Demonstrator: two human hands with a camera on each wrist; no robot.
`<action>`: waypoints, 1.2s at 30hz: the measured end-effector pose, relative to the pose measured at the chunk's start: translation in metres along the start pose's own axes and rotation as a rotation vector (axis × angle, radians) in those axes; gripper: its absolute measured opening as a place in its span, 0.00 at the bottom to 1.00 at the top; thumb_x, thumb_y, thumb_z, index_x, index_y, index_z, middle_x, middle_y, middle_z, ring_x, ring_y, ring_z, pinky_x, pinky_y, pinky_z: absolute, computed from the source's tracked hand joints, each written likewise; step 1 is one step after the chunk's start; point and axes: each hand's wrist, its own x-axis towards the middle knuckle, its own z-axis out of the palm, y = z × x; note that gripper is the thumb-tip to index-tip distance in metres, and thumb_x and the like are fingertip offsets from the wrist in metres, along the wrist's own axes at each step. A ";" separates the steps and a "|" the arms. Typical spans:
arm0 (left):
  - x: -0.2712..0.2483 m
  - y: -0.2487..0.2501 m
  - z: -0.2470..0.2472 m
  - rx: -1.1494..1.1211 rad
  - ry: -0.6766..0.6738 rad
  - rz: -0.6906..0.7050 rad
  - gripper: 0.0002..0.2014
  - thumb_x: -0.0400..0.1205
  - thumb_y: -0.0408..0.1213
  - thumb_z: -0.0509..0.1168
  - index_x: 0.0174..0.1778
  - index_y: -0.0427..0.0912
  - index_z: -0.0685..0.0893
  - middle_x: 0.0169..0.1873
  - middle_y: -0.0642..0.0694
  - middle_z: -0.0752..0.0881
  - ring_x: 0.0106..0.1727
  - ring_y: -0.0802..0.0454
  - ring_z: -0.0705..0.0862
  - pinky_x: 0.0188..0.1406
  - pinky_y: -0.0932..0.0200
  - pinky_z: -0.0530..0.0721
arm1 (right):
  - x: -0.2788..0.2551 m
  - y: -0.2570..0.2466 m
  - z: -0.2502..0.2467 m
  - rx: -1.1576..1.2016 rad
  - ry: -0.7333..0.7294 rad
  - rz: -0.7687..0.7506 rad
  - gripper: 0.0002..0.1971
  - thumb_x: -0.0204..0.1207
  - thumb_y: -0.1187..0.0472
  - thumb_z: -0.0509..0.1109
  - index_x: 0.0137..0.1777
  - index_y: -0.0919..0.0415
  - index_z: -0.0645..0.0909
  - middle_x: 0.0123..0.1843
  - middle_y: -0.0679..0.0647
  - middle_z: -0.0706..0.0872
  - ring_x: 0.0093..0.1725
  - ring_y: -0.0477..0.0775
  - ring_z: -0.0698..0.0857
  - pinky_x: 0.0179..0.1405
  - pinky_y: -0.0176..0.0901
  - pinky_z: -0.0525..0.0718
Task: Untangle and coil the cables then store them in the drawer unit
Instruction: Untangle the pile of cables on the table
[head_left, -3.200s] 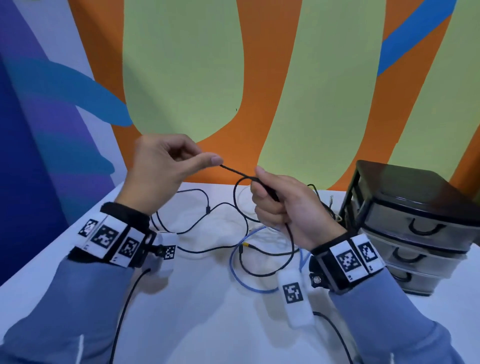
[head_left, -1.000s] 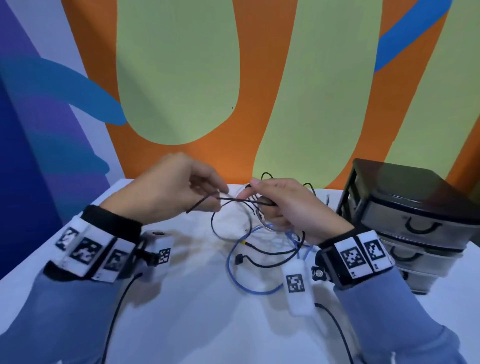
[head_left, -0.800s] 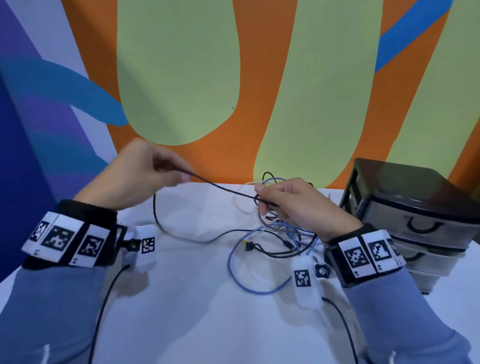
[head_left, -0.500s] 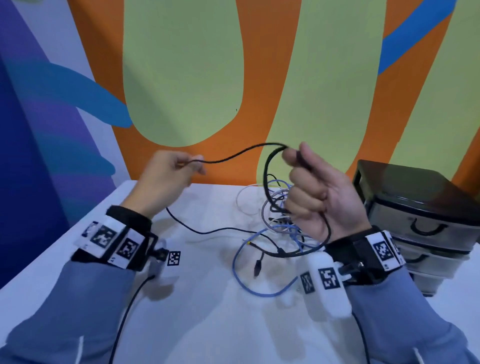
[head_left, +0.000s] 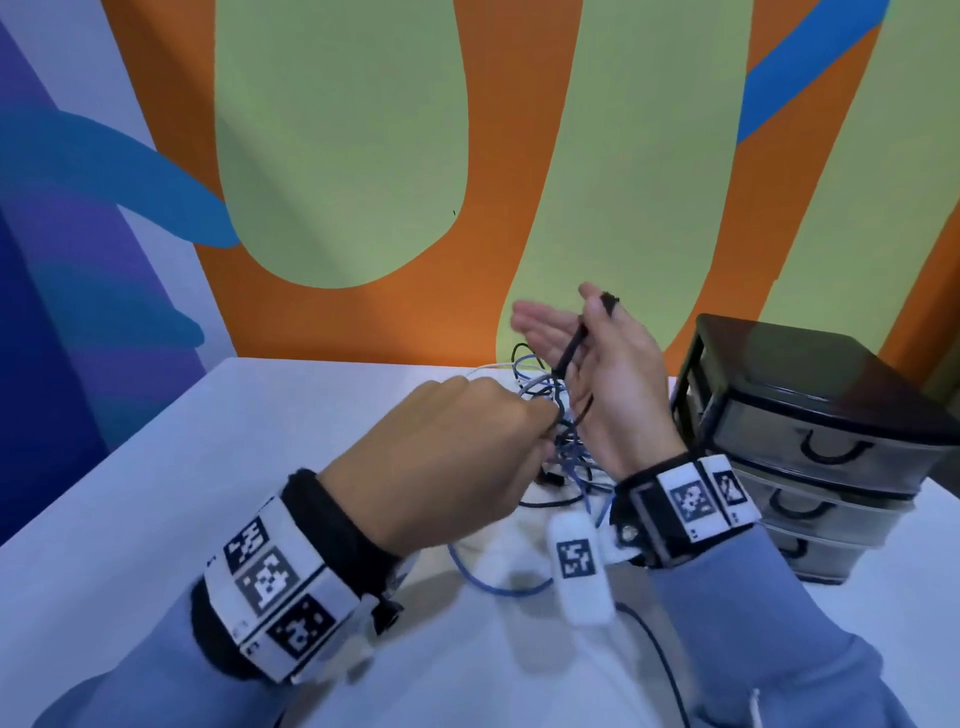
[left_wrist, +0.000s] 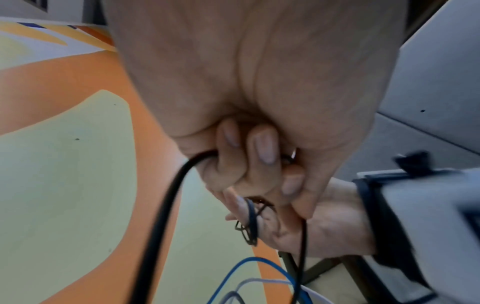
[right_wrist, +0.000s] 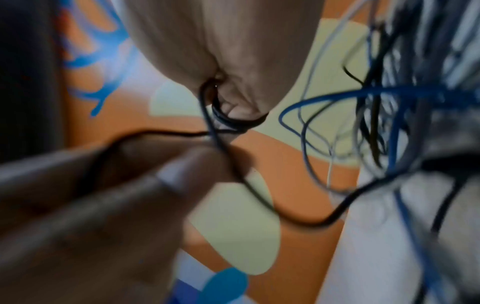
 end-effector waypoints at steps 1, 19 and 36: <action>0.001 -0.005 -0.004 -0.087 0.067 0.032 0.09 0.91 0.49 0.62 0.49 0.51 0.82 0.37 0.50 0.87 0.36 0.40 0.81 0.36 0.45 0.81 | -0.001 0.003 0.003 -0.166 -0.008 -0.002 0.15 0.96 0.60 0.51 0.79 0.61 0.66 0.45 0.63 0.95 0.42 0.58 0.95 0.43 0.43 0.90; -0.003 -0.087 0.002 -0.602 0.362 -0.437 0.19 0.87 0.58 0.70 0.45 0.47 0.96 0.28 0.36 0.77 0.30 0.56 0.69 0.34 0.53 0.67 | -0.017 -0.010 0.009 0.279 -0.505 0.461 0.19 0.94 0.52 0.49 0.61 0.61 0.80 0.25 0.45 0.64 0.20 0.43 0.56 0.22 0.37 0.56; 0.008 -0.031 0.010 -0.408 0.451 0.016 0.11 0.82 0.30 0.80 0.60 0.41 0.96 0.38 0.73 0.84 0.27 0.67 0.72 0.36 0.78 0.65 | -0.010 0.001 0.016 0.282 0.184 -0.048 0.11 0.94 0.68 0.55 0.67 0.76 0.73 0.31 0.58 0.76 0.54 0.70 0.94 0.60 0.49 0.92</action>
